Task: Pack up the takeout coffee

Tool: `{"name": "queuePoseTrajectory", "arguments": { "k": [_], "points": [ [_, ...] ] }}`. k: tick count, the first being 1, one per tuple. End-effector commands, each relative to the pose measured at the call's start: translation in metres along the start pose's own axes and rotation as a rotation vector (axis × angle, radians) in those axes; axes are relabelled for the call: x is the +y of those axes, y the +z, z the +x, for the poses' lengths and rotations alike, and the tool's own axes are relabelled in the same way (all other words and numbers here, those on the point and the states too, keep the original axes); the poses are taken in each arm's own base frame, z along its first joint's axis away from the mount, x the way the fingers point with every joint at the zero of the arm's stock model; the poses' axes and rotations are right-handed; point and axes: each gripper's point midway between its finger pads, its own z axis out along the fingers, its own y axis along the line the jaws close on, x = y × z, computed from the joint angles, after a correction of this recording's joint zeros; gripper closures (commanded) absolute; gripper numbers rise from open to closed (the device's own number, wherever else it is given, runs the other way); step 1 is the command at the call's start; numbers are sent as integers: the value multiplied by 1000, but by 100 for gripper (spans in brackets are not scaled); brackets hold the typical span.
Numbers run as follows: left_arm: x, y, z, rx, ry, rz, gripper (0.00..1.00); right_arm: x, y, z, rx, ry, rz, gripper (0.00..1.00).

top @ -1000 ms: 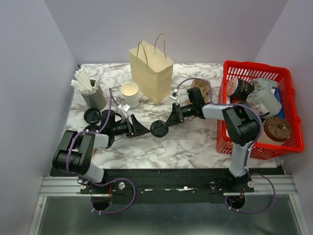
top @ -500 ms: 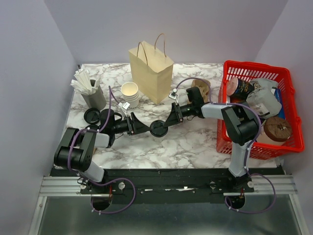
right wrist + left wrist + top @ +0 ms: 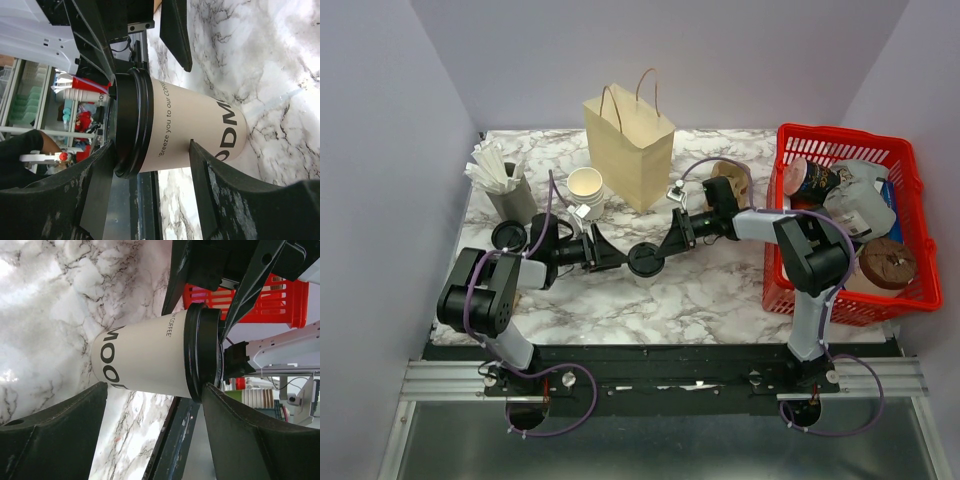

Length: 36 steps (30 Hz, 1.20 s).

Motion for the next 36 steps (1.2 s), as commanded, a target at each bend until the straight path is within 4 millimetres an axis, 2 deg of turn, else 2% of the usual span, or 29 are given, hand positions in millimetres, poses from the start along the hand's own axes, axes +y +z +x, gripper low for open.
{"name": "queuePoseTrajectory", "arguments": {
  "k": [1,6,9,13,19,23,25,26,27,28,29,31,33,36],
  "points": [
    [65,1,20,49,-85,-280,20,-45,6,15,0,23,141,33],
    [104,-7,39,102,-172,-455,22,-49,6,16,3,23,153,33],
    [114,-9,46,121,-208,-486,23,-54,6,18,6,33,163,33],
    [121,-11,50,127,-224,-524,25,-60,6,21,12,48,190,34],
    [121,-18,49,104,-200,-572,25,-75,3,28,26,82,269,36],
    [116,-18,44,102,-161,-562,25,-89,-1,24,32,105,361,36],
    [102,-14,33,80,-94,-506,25,-85,-1,21,34,110,353,36],
    [93,-13,34,83,-71,-460,24,-80,-1,19,30,92,339,35],
    [76,-13,23,53,2,-412,23,-71,0,18,29,66,305,34],
    [64,-11,12,18,70,-367,22,-58,-2,7,10,9,286,33],
    [54,-12,15,15,95,-320,19,-51,-3,3,8,-20,271,30],
    [16,-11,-1,-49,208,-197,17,-35,-3,-2,9,-77,216,27],
    [-11,-11,-5,-54,256,-103,15,-18,-2,-6,13,-109,153,22],
    [-40,-12,-17,-66,307,-19,14,-6,-3,-15,14,-145,124,14]
  ]
}}
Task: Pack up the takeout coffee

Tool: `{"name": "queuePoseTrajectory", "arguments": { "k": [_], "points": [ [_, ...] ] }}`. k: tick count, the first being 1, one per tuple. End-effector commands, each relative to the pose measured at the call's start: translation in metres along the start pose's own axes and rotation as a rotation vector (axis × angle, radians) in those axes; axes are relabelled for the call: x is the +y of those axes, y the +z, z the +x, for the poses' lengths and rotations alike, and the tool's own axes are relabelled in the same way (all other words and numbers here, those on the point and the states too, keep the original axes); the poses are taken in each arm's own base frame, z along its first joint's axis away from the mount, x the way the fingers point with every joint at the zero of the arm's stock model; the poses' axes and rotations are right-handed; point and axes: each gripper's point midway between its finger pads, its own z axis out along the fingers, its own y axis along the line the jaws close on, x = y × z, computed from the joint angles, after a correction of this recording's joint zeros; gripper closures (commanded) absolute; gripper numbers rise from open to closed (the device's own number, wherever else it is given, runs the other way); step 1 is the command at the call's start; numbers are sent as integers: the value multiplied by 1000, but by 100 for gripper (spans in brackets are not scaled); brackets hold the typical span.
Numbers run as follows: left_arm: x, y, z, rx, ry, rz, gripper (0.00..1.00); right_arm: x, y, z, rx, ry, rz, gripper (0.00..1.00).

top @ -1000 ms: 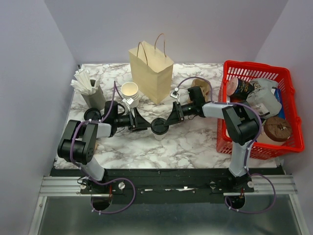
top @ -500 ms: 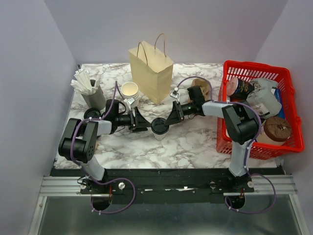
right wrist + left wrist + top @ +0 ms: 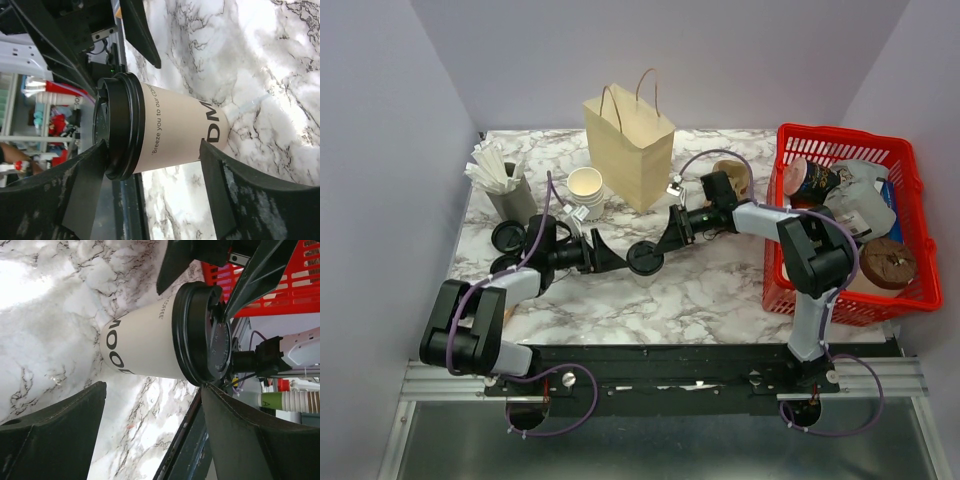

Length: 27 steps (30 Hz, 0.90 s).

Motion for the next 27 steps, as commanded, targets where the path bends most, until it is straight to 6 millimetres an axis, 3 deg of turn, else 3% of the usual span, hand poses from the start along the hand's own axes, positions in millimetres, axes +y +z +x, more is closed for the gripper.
{"name": "queuePoseTrajectory", "arguments": {
  "k": [1,5,8,10,12,18,21,27],
  "points": [
    [-32,-3,-29,-67,157,93,14,2,-1,-9,4,-98,30,12],
    [-51,-5,-48,-76,208,123,14,12,-5,-24,-10,-134,30,0],
    [-59,-8,-55,-63,244,103,13,23,-12,-33,-23,-190,57,0],
    [-50,-10,-53,-43,271,41,13,23,-19,-36,-16,-277,113,0],
    [-44,-11,-63,-66,294,-31,13,24,-24,-42,-9,-368,146,0],
    [-44,-2,-71,-78,326,-19,15,23,-36,-28,68,-506,206,0],
    [-42,5,-76,-68,356,-5,17,19,-34,-21,106,-536,216,0],
    [-57,14,-76,-14,439,79,25,25,-21,-20,139,-697,227,0]
  ]
}}
